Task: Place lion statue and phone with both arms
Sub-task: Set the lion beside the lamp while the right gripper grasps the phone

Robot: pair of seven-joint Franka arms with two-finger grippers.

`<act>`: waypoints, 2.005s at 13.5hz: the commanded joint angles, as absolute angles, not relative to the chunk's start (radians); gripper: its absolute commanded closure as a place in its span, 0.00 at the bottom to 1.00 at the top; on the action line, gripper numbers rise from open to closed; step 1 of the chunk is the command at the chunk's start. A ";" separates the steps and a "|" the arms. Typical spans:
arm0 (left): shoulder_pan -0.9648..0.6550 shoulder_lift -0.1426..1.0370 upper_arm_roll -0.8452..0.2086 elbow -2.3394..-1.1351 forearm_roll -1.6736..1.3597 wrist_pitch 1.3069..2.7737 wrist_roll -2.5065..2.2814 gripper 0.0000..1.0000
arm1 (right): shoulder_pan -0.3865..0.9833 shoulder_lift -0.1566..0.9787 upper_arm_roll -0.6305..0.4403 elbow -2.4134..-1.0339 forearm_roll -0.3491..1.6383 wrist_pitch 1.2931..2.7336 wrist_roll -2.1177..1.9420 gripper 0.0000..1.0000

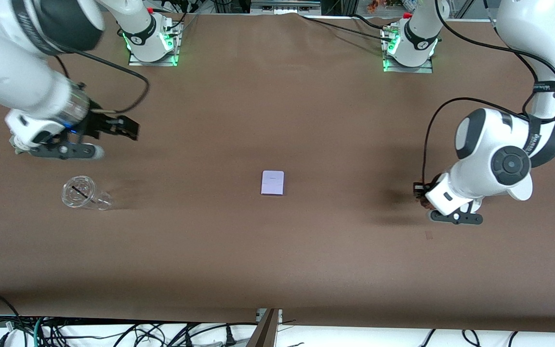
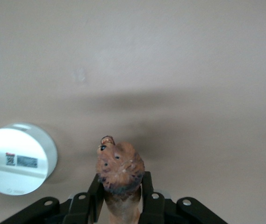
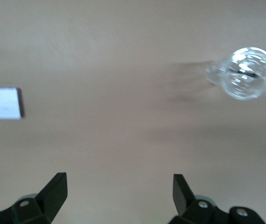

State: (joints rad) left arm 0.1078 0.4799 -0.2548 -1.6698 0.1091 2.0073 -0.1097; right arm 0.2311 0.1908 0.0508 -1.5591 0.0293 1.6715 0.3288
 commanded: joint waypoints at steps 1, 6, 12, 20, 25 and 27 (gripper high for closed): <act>0.143 0.465 -0.273 -1.774 0.115 2.100 -0.062 0.67 | 0.303 0.270 0.046 -1.536 0.038 1.779 0.449 0.00; 0.212 0.479 -0.273 -2.005 0.117 2.458 0.012 0.64 | 0.425 0.515 0.046 -1.383 0.035 1.931 0.630 0.00; 0.206 0.508 -0.275 -1.997 0.117 2.467 0.018 0.00 | 0.512 0.738 0.043 -1.302 0.031 2.141 0.730 0.01; 0.209 0.319 -0.319 -1.820 0.117 2.069 0.005 0.00 | 0.635 0.982 0.032 -1.141 0.017 2.253 0.755 0.01; 0.222 0.273 -0.310 -1.574 0.117 1.745 0.020 0.00 | 0.676 1.009 0.032 -1.141 -0.063 2.241 0.749 0.01; 0.224 0.273 -0.310 -1.465 0.121 1.622 0.021 0.00 | 0.692 1.012 0.032 -1.141 -0.104 2.226 0.742 0.01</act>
